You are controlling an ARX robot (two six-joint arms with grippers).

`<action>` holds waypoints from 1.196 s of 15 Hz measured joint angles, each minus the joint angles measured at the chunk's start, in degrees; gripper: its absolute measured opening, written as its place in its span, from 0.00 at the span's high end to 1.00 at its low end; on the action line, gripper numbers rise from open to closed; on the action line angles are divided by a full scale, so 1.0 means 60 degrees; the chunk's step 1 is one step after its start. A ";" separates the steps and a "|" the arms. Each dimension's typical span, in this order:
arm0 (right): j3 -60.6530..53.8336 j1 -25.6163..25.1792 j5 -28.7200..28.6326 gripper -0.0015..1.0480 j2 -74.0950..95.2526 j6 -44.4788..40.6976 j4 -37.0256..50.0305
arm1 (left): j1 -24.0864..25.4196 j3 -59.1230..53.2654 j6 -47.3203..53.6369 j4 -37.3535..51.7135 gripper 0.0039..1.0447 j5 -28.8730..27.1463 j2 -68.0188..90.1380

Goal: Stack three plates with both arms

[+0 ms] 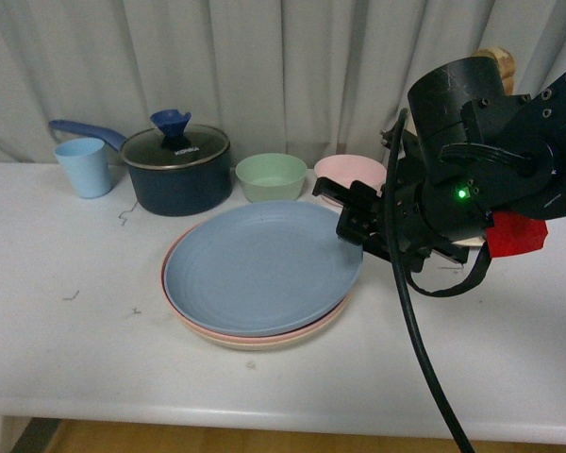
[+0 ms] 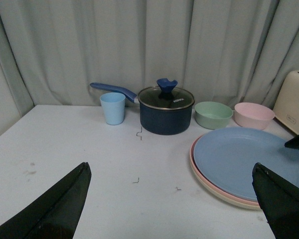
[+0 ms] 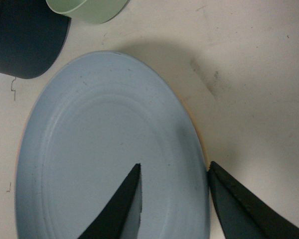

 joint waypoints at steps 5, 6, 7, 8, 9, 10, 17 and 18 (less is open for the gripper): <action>-0.1031 -0.0339 -0.0350 0.10 -0.1617 0.0386 0.0426 | 0.0000 0.0000 0.0000 0.0000 0.06 0.0000 0.0000; -0.1242 -0.0543 -0.0379 0.05 -0.2182 0.0459 0.0503 | 0.0000 0.0000 0.0000 0.0000 0.06 0.0000 0.0000; -0.1472 -0.0732 -0.0474 0.07 -0.2703 0.0492 0.0506 | 0.0000 0.0000 0.0000 0.0000 0.06 0.0000 0.0000; -0.1730 -0.0973 -0.0565 0.06 -0.3300 0.0554 0.0561 | 0.0000 0.0000 0.0000 0.0000 0.06 0.0000 0.0000; -0.2033 -0.1242 -0.0732 0.06 -0.4000 0.0557 0.0565 | 0.0000 0.0000 0.0000 0.0000 0.06 0.0000 0.0000; -0.2335 -0.1486 -0.0900 0.06 -0.4663 0.0539 0.0565 | 0.0000 0.0000 0.0000 0.0000 0.06 0.0000 0.0000; -0.8302 -0.3049 0.1545 0.59 -1.0418 -0.5023 0.5297 | 0.0000 0.0000 0.0000 0.0000 0.06 0.0000 0.0000; -0.9242 -0.3049 0.1548 0.71 -1.0867 -0.5275 0.5588 | 0.0000 0.0000 0.0000 -0.0004 0.06 0.0000 0.0000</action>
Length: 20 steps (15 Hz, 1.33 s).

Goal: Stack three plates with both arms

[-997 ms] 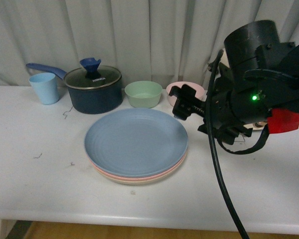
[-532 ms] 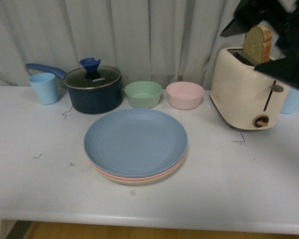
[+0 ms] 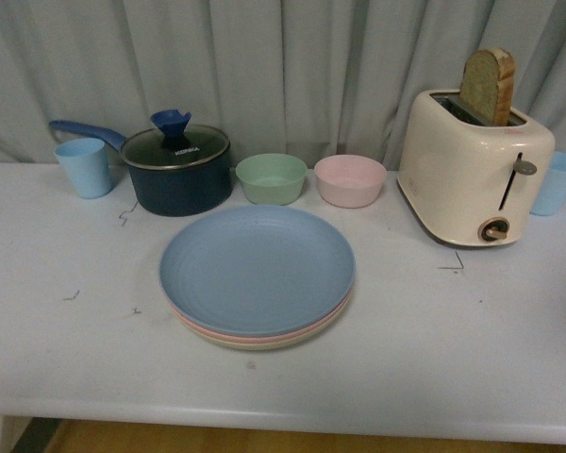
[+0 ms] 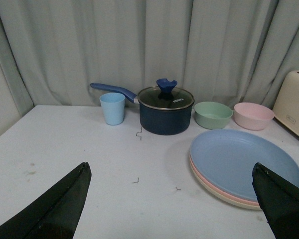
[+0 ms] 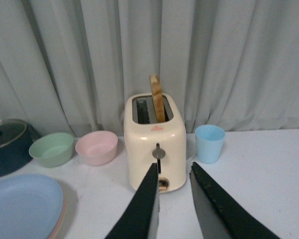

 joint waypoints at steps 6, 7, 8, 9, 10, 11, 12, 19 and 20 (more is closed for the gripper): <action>-0.3421 0.0000 0.0051 0.98 -0.3927 -0.0295 -0.1096 | 0.0000 0.0000 0.0000 0.0000 0.06 0.0004 0.0000; -0.3424 0.0000 0.0051 0.98 -0.5497 -0.0295 -0.2433 | 0.0000 0.0000 0.0000 0.0000 0.06 -0.0004 0.0000; -0.3424 0.0000 0.0047 0.98 -0.6918 -0.0295 -0.3847 | 0.0000 0.0000 0.0000 0.0004 0.06 0.0000 0.0000; -0.3424 0.0000 0.0047 0.98 -0.7898 -0.0295 -0.4572 | 0.0000 0.0000 0.0000 0.0000 0.06 0.0000 0.0000; -0.3424 0.0000 0.0051 0.98 -0.8244 -0.0295 -0.4834 | 0.0000 0.0000 0.0000 0.0004 0.06 0.0000 0.0000; -0.3424 0.0000 0.0051 0.98 -0.8386 -0.0295 -0.4998 | 0.0000 0.0000 0.0000 0.0004 0.06 0.0000 0.0000; -0.3424 0.0000 0.0047 0.98 -0.8495 -0.0295 -0.5180 | 0.0000 0.0000 0.0000 0.0000 0.06 0.0000 0.0000; -0.3421 0.0000 0.0055 0.98 -1.0346 -0.0295 -0.7096 | 0.0000 0.0000 0.0000 0.0000 0.06 0.0007 0.0000; -0.3421 0.0000 0.0058 0.98 -1.0346 -0.0295 -0.7100 | 0.0000 0.0000 0.0000 0.0000 0.06 0.0004 0.0000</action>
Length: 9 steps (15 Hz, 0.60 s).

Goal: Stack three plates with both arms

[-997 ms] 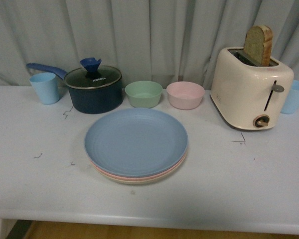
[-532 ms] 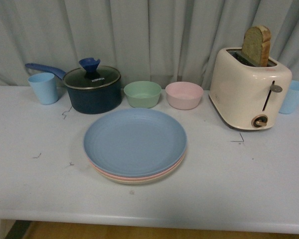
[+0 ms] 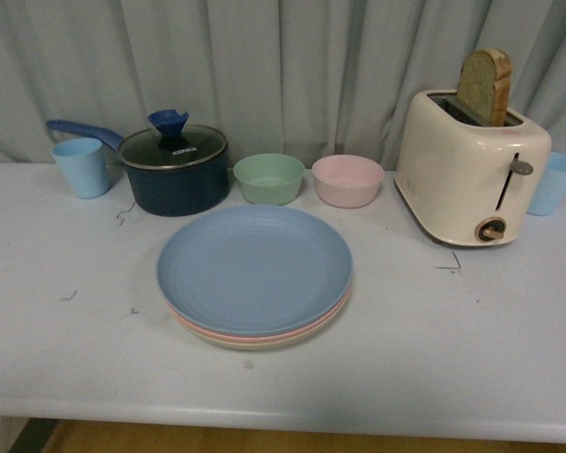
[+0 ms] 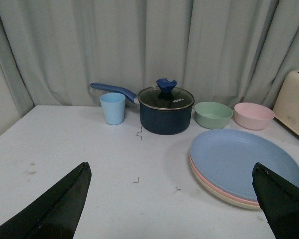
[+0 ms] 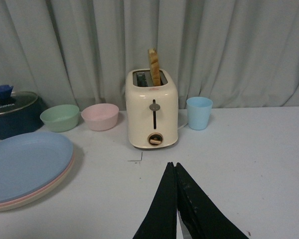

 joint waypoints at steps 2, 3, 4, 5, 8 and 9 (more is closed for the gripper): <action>0.0000 0.0000 0.0000 0.98 0.0000 0.0000 0.0007 | 0.0000 0.0000 0.0000 0.0004 0.06 -0.0004 0.0000; 0.0000 0.0000 0.0000 0.98 0.0000 0.0000 0.0007 | 0.0000 0.0000 0.0000 0.0004 0.06 -0.0004 0.0000; 0.0000 0.0000 0.0000 0.98 0.0000 0.0000 0.0007 | 0.0000 0.0000 0.0000 0.0000 0.06 -0.0004 0.0000; 0.0000 0.0000 0.0000 0.98 0.0000 0.0000 0.0011 | 0.0000 0.0000 0.0000 0.0004 0.06 -0.0004 0.0000; 0.0000 0.0000 0.0000 0.69 0.0000 -0.0018 0.0007 | 0.0000 0.0000 0.0000 0.0004 0.06 -0.0004 0.0000; 0.0000 0.0000 0.0000 0.58 0.0000 -0.0018 0.0011 | 0.0000 0.0000 0.0000 0.0004 0.06 -0.0004 0.0000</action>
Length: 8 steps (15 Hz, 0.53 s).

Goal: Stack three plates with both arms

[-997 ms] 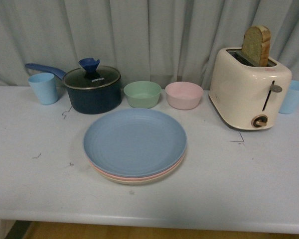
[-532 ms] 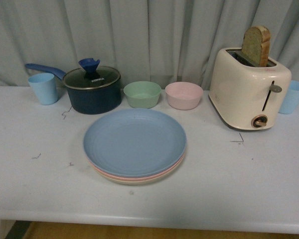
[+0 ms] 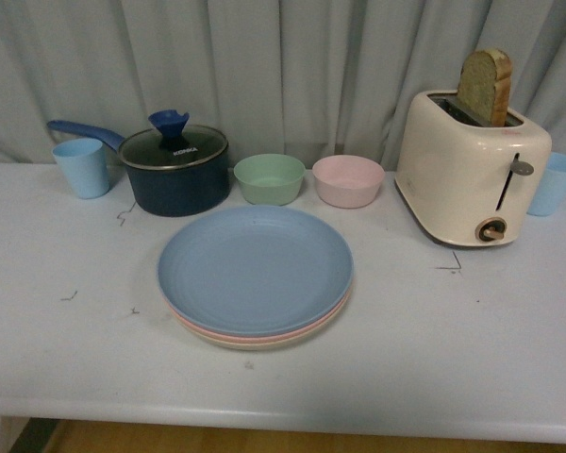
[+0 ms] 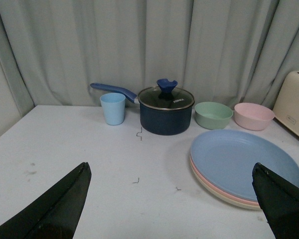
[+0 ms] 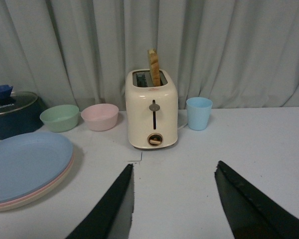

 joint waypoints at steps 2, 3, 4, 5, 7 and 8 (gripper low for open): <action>0.0000 0.0000 0.0000 0.34 0.0000 0.0000 0.0000 | 0.0000 0.0000 0.0000 0.0000 0.06 0.0000 0.0000; 0.0000 0.0000 0.0000 0.22 0.0000 0.0000 0.0000 | 0.0000 0.0000 0.0000 0.0000 0.06 0.0000 0.0000; 0.0000 0.0000 0.0000 0.11 0.0000 0.0000 -0.0004 | 0.0000 0.0000 0.0000 0.0000 0.06 0.0000 0.0000; 0.0000 0.0000 0.0000 0.05 0.0000 0.0004 -0.0004 | 0.0000 0.0000 0.0000 0.0000 0.06 0.0000 0.0000; 0.0000 0.0000 0.0000 0.06 0.0000 0.0000 0.0000 | 0.0000 0.0000 0.0000 0.0000 0.06 0.0000 0.0000; 0.0000 0.0000 0.0000 0.06 0.0000 0.0000 0.0000 | 0.0000 0.0000 0.0000 0.0000 0.06 0.0000 0.0000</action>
